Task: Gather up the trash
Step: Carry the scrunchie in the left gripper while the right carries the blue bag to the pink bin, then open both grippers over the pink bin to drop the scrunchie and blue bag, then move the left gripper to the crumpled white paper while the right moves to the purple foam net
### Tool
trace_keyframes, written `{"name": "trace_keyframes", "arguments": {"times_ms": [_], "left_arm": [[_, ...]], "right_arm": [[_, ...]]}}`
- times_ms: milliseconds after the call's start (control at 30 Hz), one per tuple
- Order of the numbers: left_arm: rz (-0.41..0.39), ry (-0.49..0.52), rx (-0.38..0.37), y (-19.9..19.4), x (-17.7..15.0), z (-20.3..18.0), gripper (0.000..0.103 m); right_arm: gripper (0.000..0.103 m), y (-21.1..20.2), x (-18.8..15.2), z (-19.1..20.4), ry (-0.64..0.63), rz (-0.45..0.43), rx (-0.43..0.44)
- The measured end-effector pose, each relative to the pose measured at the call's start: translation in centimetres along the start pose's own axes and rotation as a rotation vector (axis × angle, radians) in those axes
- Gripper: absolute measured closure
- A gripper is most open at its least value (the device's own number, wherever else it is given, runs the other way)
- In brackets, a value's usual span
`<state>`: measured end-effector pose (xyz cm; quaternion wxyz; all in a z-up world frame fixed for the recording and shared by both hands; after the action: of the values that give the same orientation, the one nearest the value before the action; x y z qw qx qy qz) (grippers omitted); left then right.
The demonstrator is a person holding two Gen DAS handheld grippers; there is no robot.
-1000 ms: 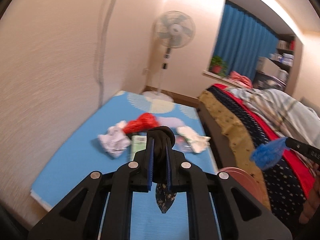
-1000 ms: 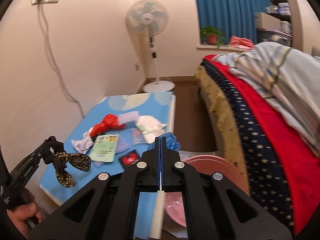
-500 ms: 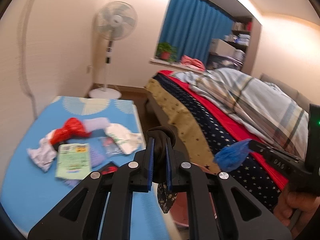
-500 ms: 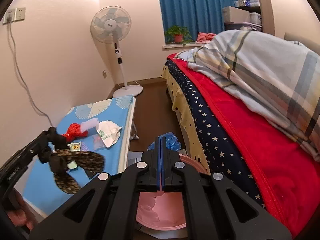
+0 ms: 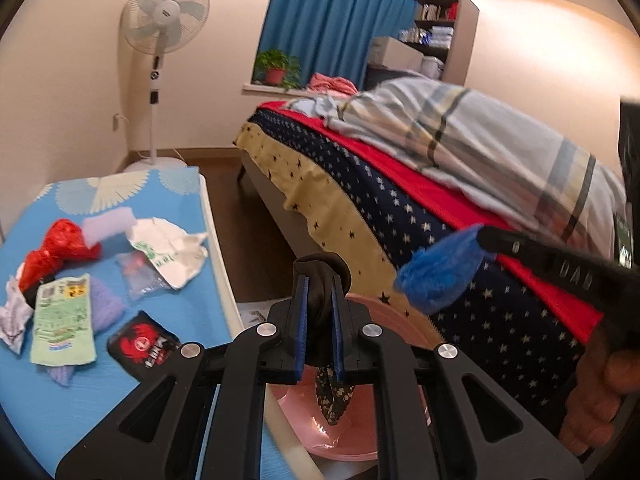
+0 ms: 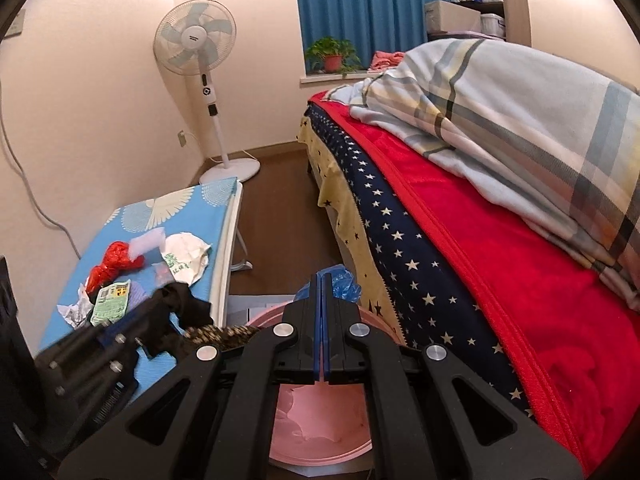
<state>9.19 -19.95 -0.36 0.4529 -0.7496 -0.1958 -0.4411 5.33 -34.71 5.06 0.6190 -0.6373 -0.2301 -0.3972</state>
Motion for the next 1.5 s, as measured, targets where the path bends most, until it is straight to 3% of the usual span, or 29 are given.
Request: {"name": "trace_keyframes", "arguments": {"times_ms": [333, 400, 433, 467, 500, 567, 600, 1200, 1500], "left_arm": [[0.047, -0.018, -0.025, 1.7, -0.9, 0.4, 0.091], [0.051, -0.022, -0.027, 1.7, -0.9, 0.5, 0.084], [0.051, -0.024, -0.026, 1.7, -0.9, 0.6, 0.074], [0.048, -0.026, -0.024, 1.6, -0.8, 0.6, 0.070], [0.045, -0.027, -0.023, 1.5, -0.8, 0.6, 0.065], [0.042, -0.028, -0.022, 1.3, -0.7, 0.6, 0.065], [0.039, -0.031, -0.022, 1.2, -0.6, 0.7, 0.065], [-0.009, -0.039, 0.005, -2.5, 0.3, 2.2, 0.065], [-0.050, -0.041, 0.053, -6.2, 2.1, 4.2, 0.065]], "right_arm": [[0.102, 0.9, -0.3, 0.3, -0.019, 0.018, -0.029], [0.099, 1.0, -0.2, 0.1, -0.010, 0.020, -0.043], [0.099, 1.0, -0.2, -0.1, -0.006, 0.021, -0.047], [0.094, 1.0, -0.3, -0.2, 0.000, 0.023, -0.049], [0.083, 1.0, -0.3, -0.3, 0.005, 0.023, -0.055], [0.063, 0.8, -0.3, -0.4, 0.013, 0.012, -0.066], [0.061, 0.7, -0.2, -0.5, 0.014, 0.008, -0.069], [0.061, -1.2, 0.1, 0.4, 0.008, -0.055, -0.033], [0.064, -3.1, 0.8, 2.5, 0.001, -0.128, 0.057]]}}
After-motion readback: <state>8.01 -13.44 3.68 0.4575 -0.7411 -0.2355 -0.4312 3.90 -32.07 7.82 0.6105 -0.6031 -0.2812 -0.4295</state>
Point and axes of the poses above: each gripper's, at about its wrist camera, not at the fingertips, and y roughly the way its jaws point, z to its left, x to its top, the point moved 2 cm from there along y, roughly the way its jaws point
